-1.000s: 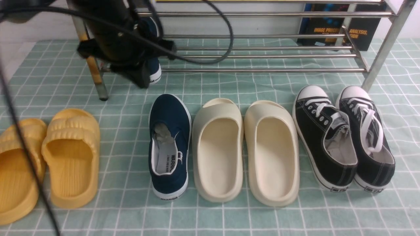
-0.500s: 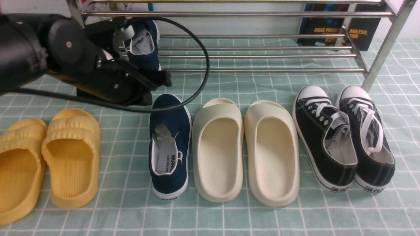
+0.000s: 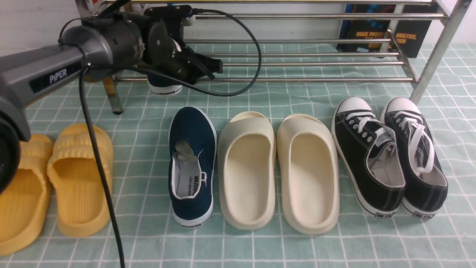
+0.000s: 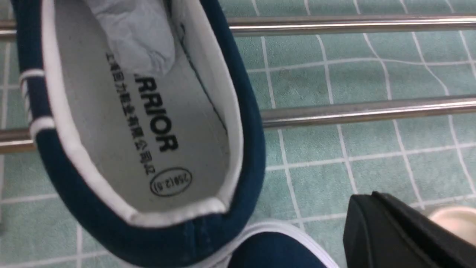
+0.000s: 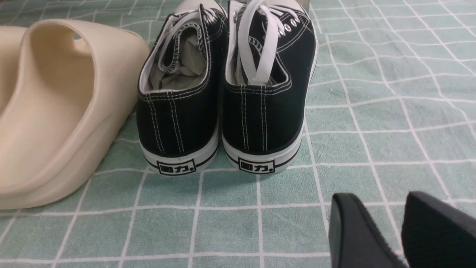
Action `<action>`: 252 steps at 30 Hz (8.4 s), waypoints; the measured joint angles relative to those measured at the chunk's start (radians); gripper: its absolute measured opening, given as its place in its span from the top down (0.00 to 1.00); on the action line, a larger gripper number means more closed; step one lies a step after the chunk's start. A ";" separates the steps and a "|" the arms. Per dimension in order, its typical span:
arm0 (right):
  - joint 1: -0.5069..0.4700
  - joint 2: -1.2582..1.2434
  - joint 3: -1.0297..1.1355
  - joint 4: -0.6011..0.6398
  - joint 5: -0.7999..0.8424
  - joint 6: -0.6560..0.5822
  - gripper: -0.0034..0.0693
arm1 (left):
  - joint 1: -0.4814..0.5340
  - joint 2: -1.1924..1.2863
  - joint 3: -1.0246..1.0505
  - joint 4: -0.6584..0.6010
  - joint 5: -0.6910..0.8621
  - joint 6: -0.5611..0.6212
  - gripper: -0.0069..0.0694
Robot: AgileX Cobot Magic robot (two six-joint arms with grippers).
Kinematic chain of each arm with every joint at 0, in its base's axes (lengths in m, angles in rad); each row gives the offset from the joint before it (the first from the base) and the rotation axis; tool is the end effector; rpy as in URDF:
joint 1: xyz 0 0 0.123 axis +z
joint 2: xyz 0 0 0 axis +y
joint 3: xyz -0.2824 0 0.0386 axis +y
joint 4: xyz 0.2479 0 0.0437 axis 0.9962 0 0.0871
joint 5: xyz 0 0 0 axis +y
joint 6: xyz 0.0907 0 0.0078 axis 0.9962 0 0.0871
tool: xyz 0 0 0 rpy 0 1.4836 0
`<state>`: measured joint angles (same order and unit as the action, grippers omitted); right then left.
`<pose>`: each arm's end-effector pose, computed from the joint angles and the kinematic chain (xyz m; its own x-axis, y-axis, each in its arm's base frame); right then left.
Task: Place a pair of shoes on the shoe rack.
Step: Use the left arm to put a shoe into the shoe rack, then use the left arm to grab the shoe closest to it, then use the left arm to put a shoe into the shoe rack
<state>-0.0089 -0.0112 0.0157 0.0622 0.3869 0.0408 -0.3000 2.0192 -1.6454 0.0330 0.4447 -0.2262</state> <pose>0.0521 0.0017 0.1737 -0.2988 0.1009 -0.9490 0.0159 0.9948 0.1007 0.4509 -0.1381 0.2500 -0.6813 0.0065 -0.7320 0.1554 0.9784 -0.1360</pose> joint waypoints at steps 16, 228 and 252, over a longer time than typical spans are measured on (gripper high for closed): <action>0.000 0.000 0.000 0.000 0.000 0.000 0.62 | 0.036 -0.084 -0.013 0.132 0.298 -0.158 0.93; 0.000 0.000 0.000 0.000 0.000 0.000 0.62 | -0.073 -0.038 -0.226 0.120 0.342 -0.250 0.93; 0.000 0.000 0.000 0.000 0.000 0.000 0.62 | -0.063 -0.067 0.327 0.570 -0.228 -0.470 0.93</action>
<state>-0.0089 -0.0112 0.0157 0.0622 0.3869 0.0408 -0.3631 1.9518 -1.3180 0.6029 0.2169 -0.6964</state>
